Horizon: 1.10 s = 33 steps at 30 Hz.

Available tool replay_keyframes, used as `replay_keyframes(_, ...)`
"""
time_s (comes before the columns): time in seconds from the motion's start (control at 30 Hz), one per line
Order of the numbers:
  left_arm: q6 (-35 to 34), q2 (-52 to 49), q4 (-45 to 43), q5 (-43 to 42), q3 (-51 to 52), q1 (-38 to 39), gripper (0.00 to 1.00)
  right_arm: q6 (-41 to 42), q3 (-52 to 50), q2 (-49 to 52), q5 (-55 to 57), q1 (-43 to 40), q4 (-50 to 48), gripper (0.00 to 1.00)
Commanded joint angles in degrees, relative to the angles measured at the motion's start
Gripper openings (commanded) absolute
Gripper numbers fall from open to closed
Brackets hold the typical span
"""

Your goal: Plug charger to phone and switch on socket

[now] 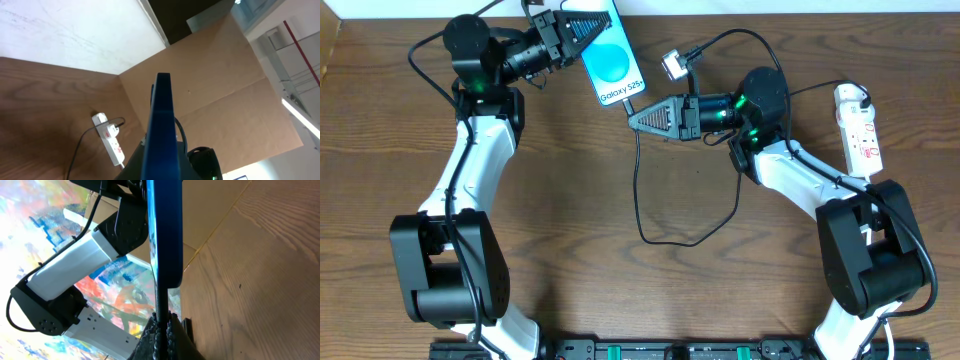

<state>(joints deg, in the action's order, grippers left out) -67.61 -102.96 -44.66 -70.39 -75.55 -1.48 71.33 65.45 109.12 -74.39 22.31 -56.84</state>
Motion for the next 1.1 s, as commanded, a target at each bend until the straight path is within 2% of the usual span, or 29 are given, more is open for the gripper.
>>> replay_keyframes(0.0, 1.51, 0.2, -0.39, -5.49, -0.74, 0.55, 0.07, -0.44, 0.28, -0.13, 6.88, -0.9, -0.42, 0.01)
replay_keyframes(0.1, 1.62, 0.2, -0.39, -5.75, -0.72, 0.55, 0.07, -0.44, 0.28, -0.13, 7.82, -0.9, -0.37, 0.01)
replay_keyframes(0.2, 1.62, 0.2, -0.39, -5.75, -0.72, 0.55, 0.08, -0.44, 0.26, -0.13, 8.28, -0.9, -0.39, 0.14)
replay_keyframes(0.23, 1.62, 0.2, -0.39, -5.73, -0.72, 0.55, 0.07, -0.44, 0.26, -0.13, 8.28, -0.9, -0.37, 0.22)
replay_keyframes(0.3, 1.66, 0.2, -0.39, -5.7, -0.72, 0.55, 0.07, -0.46, 0.28, -0.13, 8.17, -0.9, -0.39, 0.51)
replay_keyframes(0.37, 2.95, 0.2, -0.39, -5.7, -0.72, 0.55, 0.08, -0.46, 0.28, -0.13, 8.02, -0.9, -0.39, 0.97)
replay_keyframes(0.6, 4.22, 0.2, -0.37, -6.12, -0.72, 0.52, 0.07, -0.76, 0.26, -0.13, 8.46, -2.43, -0.35, 0.99)
replay_keyframes(0.7, 5.05, 0.2, -0.37, -7.02, -0.72, 0.52, 0.07, -4.59, 0.26, -0.13, 10.25, -4.76, 2.45, 0.99)
replay_keyframes(0.87, 5.03, 0.2, -0.37, -6.99, -0.72, 0.52, 0.07, -9.01, 0.26, -0.13, 16.72, -7.74, 20.24, 0.99)
replay_keyframes(1.0, 5.03, 0.2, -0.37, -6.93, -0.72, 0.52, 0.07, -15.61, 0.26, -0.13, 23.17, -9.33, 38.45, 0.99)
replay_keyframes(1.03, 5.05, 0.2, -0.37, -6.73, -0.74, 0.52, 0.07, -17.77, 0.26, -0.13, 26.51, -9.62, 46.56, 0.99)
replay_keyframes(1.07, 5.05, 0.2, -0.37, -6.49, -0.72, 0.52, 0.07, -18.82, 0.26, -0.13, 28.17, -9.62, 50.49, 0.99)
